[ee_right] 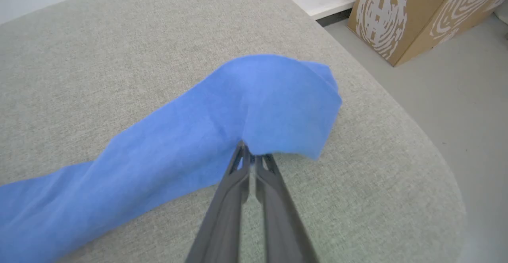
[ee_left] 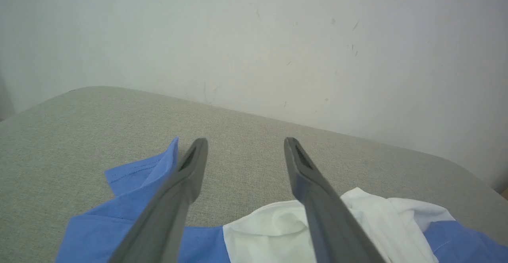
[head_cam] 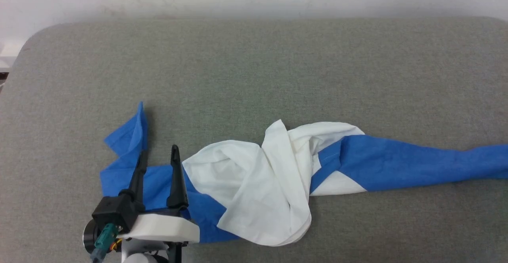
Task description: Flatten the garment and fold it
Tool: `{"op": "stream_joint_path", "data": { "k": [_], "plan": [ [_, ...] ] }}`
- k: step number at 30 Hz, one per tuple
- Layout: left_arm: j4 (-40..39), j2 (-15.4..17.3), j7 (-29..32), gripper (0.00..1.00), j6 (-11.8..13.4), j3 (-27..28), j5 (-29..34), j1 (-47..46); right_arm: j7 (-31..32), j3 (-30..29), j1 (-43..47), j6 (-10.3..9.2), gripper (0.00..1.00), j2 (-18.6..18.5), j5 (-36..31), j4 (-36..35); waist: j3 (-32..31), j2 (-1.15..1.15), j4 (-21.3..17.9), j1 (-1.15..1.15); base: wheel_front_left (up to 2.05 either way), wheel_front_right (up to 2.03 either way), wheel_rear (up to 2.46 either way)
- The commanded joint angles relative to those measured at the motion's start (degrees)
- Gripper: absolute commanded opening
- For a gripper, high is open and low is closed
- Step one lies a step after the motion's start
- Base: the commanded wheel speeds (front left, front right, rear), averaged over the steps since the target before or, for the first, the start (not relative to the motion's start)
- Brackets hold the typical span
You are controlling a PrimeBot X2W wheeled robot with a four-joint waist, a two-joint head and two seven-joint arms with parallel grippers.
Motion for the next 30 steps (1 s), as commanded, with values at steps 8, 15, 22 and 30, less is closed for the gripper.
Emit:
{"op": "stream_joint_path", "data": {
  "k": [8,15,22,30],
  "plan": [
    [0.77,-0.07,-0.27,1.0,-0.52,1.81,1.31,1.63,-3.33,-2.59,3.91,-0.05,1.0,4.65,-7.99,-18.66,-3.2,0.0,-1.23,0.0,0.0,0.0,0.0],
    [1.47,-0.07,-0.27,1.0,-0.94,2.4,1.49,3.22,10.9,12.72,14.88,-0.05,1.0,14.65,-10.46,-40.55,-5.98,0.0,-1.22,0.0,0.0,0.0,0.0],
    [1.98,-0.07,-0.27,1.0,-1.11,1.84,1.32,3.06,25.79,24.9,20.63,-0.05,1.0,14.95,-4.4,-57.06,-6.16,0.0,-0.09,0.0,0.0,0.0,0.0],
    [2.7,-0.07,-0.27,1.0,-1.08,1.07,0.92,2.47,37.29,32.91,21.04,-0.05,1.0,13.94,1.28,-59.68,-5.07,0.0,2.41,0.0,0.0,0.0,0.0]
  ]
}}
